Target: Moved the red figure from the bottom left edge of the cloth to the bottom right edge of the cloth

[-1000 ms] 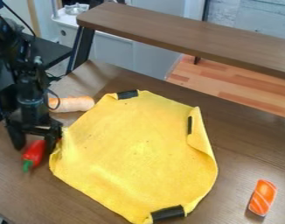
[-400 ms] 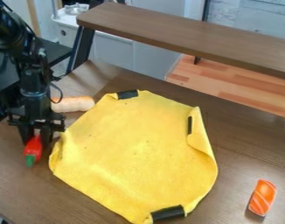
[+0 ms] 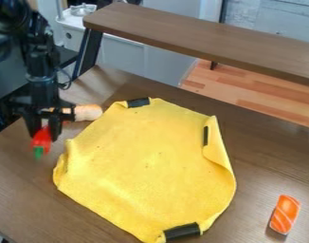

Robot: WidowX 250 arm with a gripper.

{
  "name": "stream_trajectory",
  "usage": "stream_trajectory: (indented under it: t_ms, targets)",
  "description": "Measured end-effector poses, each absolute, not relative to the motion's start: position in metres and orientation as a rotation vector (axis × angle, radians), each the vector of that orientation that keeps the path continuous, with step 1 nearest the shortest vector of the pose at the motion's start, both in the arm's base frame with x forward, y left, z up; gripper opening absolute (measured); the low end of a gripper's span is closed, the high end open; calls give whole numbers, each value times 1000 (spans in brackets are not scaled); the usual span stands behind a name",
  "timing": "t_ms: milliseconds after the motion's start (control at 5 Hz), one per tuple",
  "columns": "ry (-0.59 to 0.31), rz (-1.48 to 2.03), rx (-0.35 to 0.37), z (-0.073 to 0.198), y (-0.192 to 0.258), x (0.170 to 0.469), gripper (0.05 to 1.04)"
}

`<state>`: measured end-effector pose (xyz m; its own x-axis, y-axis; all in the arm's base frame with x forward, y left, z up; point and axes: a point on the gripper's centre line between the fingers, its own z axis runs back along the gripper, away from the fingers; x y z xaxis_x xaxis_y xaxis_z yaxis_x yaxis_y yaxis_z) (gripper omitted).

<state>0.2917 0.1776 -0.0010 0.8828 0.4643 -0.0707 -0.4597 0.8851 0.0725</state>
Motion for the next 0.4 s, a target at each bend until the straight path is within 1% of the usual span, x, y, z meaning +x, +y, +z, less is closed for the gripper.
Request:
stream_trajectory:
  t_ms: [200,400]
  targets:
    - [40,411,62,10,145,300,440]
    - [24,356,42,20,108,300,440]
